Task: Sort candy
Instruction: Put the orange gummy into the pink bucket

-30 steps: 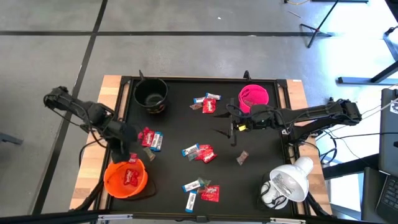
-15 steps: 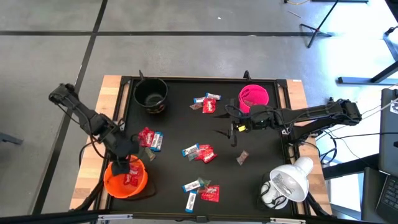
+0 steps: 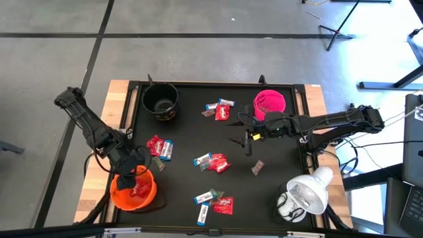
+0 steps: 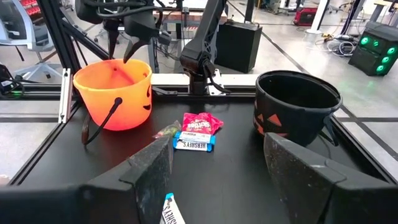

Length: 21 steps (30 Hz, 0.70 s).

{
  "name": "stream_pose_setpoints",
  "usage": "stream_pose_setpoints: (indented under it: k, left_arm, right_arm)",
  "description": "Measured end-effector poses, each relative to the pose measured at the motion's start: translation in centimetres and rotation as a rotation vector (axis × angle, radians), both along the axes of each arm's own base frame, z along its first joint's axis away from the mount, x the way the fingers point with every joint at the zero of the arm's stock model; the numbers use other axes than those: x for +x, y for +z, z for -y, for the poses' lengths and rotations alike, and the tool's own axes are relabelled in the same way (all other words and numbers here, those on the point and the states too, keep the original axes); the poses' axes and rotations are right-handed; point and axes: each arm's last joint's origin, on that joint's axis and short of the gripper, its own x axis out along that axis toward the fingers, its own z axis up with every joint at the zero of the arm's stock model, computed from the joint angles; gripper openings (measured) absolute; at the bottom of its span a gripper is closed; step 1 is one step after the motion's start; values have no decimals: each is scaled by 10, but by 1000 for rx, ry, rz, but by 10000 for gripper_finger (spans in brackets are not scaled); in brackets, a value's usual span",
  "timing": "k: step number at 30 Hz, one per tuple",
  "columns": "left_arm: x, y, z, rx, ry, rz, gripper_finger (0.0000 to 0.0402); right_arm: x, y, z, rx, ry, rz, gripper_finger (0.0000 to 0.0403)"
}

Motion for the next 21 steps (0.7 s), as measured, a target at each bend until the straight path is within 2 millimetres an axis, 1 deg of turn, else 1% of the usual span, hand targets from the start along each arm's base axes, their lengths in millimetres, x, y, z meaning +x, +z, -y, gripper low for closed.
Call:
stream_pose_setpoints:
  k: [2,5,7,9,12,14,16,19,21]
  left_arm:
    - [0,1,-1,-5,-11,2,149]
    - [0,5,-5,-7,-4,31,151]
    - [0,13,-8,2,-7,99,149]
    - [0,22,-13,48,-11,203,146]
    - [3,34,-20,206,-19,454,146]
    - [8,40,-24,374,-23,651,145]
    - [12,44,-26,532,-51,785,145]
    - [12,42,-34,691,-103,848,145]
    - [14,33,-42,778,-77,823,145]
  right_arm:
    - [0,-1,0,-1,0,-5,248]
    - [-1,-3,0,-4,-1,-36,248]
    - [-2,-7,1,-11,-13,-72,248]
    - [-4,-12,1,-20,-22,-132,248]
    - [-10,-26,2,-19,-28,-287,248]
    - [-18,-37,2,-9,-40,-423,248]
    - [-26,-47,3,28,-50,-557,248]
    - [-38,-57,2,126,-76,-722,248]
    - [-45,-62,2,187,-102,-808,248]
